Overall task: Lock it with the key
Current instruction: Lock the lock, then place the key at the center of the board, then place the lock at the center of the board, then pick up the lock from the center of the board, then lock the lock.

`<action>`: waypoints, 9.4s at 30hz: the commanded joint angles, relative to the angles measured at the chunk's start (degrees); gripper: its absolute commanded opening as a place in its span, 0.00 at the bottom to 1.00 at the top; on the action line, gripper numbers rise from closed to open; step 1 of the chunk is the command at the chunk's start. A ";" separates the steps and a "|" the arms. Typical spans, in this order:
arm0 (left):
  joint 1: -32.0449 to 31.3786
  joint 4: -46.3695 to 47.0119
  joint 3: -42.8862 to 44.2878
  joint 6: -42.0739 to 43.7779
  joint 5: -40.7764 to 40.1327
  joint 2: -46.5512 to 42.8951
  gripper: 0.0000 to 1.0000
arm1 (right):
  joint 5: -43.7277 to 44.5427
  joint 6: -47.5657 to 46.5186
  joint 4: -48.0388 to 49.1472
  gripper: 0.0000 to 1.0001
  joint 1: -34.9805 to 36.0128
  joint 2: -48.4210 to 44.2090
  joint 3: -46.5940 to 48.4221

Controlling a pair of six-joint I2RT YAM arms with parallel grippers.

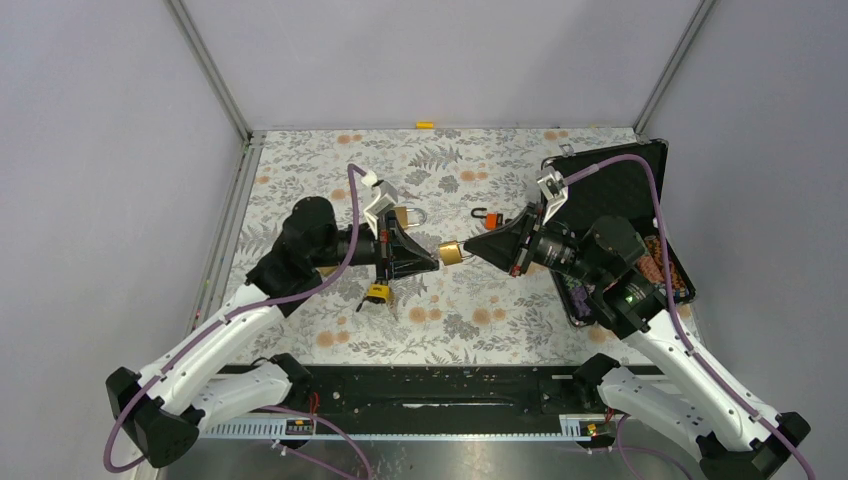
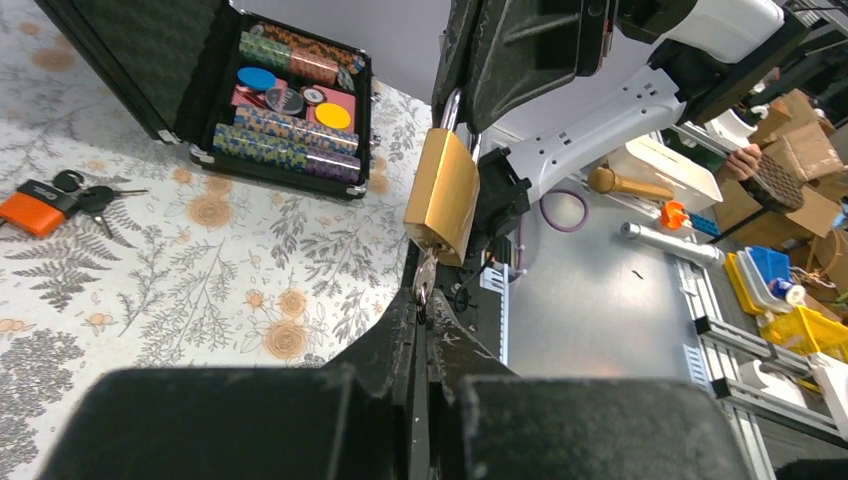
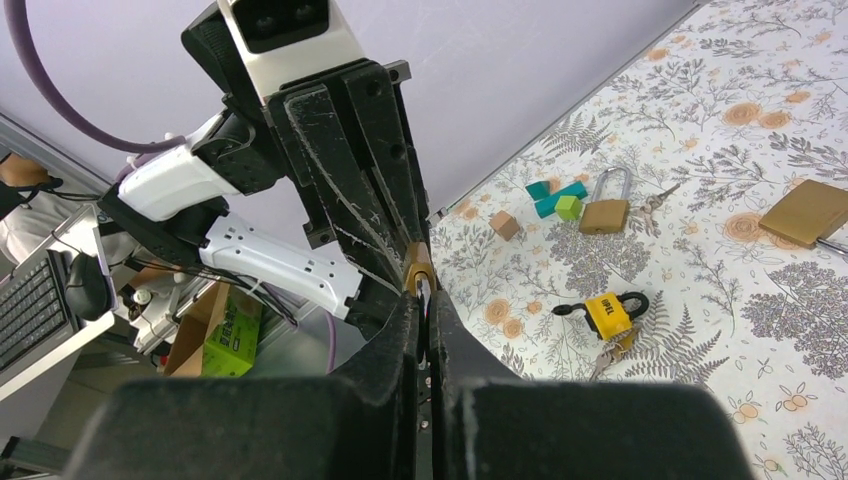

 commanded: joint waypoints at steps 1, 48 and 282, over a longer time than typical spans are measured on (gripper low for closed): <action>0.17 3.05 -1.77 1.47 -3.97 -4.75 0.00 | 0.36 -0.05 2.62 0.00 -1.82 -2.61 0.15; -14.74 25.13 -11.96 -16.15 -41.09 39.81 0.21 | 30.58 14.46 0.56 0.01 -5.05 37.09 -14.41; -6.82 0.71 14.14 -17.41 -33.13 -0.09 0.99 | -19.40 -2.44 11.25 0.00 -13.23 5.84 11.44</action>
